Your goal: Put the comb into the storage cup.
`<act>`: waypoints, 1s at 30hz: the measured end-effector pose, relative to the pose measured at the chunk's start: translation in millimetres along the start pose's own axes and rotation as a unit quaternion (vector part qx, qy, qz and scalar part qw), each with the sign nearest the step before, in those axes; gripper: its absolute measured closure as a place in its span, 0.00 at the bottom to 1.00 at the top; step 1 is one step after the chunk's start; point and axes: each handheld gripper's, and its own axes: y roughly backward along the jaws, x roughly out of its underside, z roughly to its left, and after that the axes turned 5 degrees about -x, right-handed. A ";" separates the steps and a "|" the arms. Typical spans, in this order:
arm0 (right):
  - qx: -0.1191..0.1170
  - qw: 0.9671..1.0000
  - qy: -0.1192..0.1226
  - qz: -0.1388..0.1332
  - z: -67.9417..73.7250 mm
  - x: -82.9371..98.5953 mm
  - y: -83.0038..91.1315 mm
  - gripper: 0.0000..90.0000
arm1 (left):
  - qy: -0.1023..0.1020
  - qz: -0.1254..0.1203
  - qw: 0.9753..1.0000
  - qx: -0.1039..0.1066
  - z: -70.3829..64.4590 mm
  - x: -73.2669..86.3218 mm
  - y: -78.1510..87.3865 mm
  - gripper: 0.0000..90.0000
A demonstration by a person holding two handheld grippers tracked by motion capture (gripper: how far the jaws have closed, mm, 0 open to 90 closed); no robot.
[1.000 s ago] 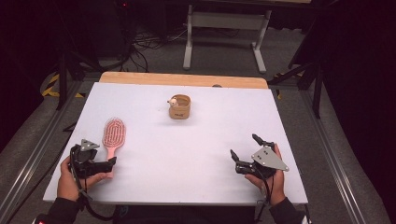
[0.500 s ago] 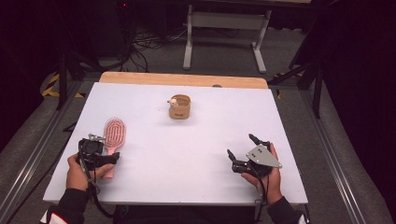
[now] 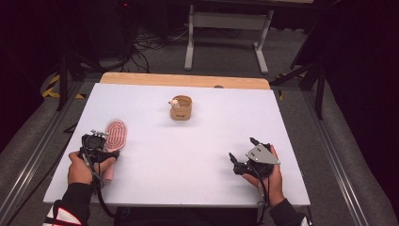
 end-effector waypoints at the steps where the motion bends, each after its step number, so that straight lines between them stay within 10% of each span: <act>1: 0.000 1.000 -0.001 0.003 -0.4 0.5 -0.4 0.11 | -0.011 -0.001 1.000 0.009 -0.3 0.7 1.9 0.46; 3: -0.006 1.000 -0.007 0.004 -1.8 1.7 -0.6 0.11 | -0.021 -0.003 1.000 0.013 -2.8 1.7 3.5 0.62; 12: -0.019 1.000 -0.018 0.007 -4.5 3.8 -0.8 0.11 | -0.025 -0.009 0.999 0.041 9.3 3.2 2.3 0.77; 30: -0.023 1.000 -0.008 0.000 -3.8 3.7 0.1 0.11 | -0.048 -0.082 0.995 0.017 5.8 5.7 9.2 0.77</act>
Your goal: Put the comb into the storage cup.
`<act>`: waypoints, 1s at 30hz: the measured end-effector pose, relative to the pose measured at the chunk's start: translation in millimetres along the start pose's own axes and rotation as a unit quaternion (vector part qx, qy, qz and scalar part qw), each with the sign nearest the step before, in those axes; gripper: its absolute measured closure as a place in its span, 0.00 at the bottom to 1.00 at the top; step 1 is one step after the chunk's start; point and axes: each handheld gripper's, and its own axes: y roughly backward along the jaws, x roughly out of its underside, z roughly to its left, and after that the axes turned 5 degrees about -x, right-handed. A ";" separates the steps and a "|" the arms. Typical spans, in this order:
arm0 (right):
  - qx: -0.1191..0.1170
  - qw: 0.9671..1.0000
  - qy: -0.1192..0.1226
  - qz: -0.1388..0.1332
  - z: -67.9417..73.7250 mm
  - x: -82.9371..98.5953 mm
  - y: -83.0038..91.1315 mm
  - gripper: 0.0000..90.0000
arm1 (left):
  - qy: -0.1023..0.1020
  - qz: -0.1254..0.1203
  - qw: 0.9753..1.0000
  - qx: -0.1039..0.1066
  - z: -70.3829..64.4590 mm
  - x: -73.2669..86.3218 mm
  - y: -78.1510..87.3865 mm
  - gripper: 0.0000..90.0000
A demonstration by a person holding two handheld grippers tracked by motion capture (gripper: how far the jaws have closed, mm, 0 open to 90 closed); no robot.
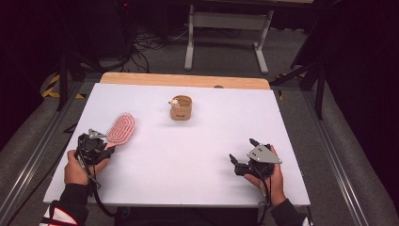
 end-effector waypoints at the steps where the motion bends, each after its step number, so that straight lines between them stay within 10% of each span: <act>1: -0.001 1.000 0.000 0.000 0.0 0.1 0.1 0.11 | 0.000 -0.004 1.000 -0.002 -0.2 0.1 0.7 0.77; 12: -0.003 1.000 -0.001 -0.005 0.2 0.1 0.1 0.11 | -0.015 -0.074 0.997 -0.017 -9.2 -1.1 16.7 0.77; 30: 0.005 0.998 -0.023 -0.050 -11.0 -12.4 2.9 0.10 | -0.029 -0.190 0.981 -0.025 -21.5 1.1 37.0 0.77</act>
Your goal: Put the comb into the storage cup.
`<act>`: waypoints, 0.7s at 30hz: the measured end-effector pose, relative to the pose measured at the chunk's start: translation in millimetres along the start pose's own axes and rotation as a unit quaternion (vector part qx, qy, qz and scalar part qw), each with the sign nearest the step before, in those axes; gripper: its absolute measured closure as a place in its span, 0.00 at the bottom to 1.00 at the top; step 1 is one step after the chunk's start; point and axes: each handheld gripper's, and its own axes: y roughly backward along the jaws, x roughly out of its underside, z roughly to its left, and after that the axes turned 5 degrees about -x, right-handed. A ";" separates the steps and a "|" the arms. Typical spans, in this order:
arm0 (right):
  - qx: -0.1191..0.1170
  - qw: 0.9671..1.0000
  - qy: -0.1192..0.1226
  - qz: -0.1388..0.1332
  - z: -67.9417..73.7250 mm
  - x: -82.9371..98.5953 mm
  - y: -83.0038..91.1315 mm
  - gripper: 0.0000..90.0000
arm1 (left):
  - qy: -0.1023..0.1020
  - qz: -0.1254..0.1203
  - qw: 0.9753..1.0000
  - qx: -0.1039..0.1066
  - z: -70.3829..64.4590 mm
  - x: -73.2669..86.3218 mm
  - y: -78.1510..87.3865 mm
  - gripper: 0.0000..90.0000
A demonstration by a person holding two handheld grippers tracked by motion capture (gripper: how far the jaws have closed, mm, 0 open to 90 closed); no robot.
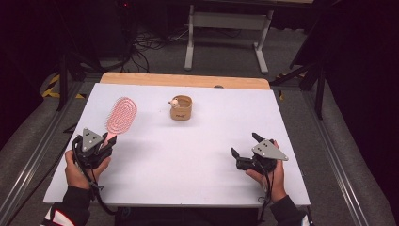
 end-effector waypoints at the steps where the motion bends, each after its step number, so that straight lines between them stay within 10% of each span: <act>1: -0.008 1.000 -0.003 -0.009 -1.4 -2.8 0.5 0.10 | -0.001 -0.008 1.000 -0.002 -1.2 -1.0 0.1 0.77; 21: -0.080 0.996 -0.019 -0.047 6.9 -62.0 -26.5 0.12 | -0.044 -0.102 0.993 0.036 -34.1 -18.7 -6.8 0.77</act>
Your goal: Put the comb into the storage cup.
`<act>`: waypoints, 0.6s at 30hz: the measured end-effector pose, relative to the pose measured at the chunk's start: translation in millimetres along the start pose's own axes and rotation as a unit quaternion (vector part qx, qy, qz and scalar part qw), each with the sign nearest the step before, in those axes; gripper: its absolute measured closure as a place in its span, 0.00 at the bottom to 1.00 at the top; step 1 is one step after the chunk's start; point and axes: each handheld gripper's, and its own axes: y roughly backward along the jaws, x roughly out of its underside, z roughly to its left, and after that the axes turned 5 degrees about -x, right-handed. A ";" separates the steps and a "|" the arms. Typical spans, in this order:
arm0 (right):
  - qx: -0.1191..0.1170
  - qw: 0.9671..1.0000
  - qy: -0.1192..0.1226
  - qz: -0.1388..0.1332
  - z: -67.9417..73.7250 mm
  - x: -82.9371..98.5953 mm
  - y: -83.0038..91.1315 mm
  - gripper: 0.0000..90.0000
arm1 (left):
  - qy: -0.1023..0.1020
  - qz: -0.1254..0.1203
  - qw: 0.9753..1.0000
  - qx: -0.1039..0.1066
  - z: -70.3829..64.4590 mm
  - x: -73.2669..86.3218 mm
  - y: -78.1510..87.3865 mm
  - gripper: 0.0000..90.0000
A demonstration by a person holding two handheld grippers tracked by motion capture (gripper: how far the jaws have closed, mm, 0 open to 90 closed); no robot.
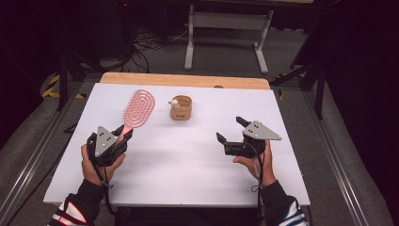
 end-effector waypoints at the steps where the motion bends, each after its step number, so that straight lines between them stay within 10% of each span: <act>1: 0.000 1.000 0.000 0.001 0.7 -1.3 -2.5 0.12 | -0.004 -0.002 1.000 0.000 -1.5 -0.6 0.0 0.77; 18: -0.050 0.999 -0.003 -0.018 11.4 -34.4 -27.5 0.10 | -0.010 -0.056 0.998 0.006 -16.6 -13.7 1.6 0.77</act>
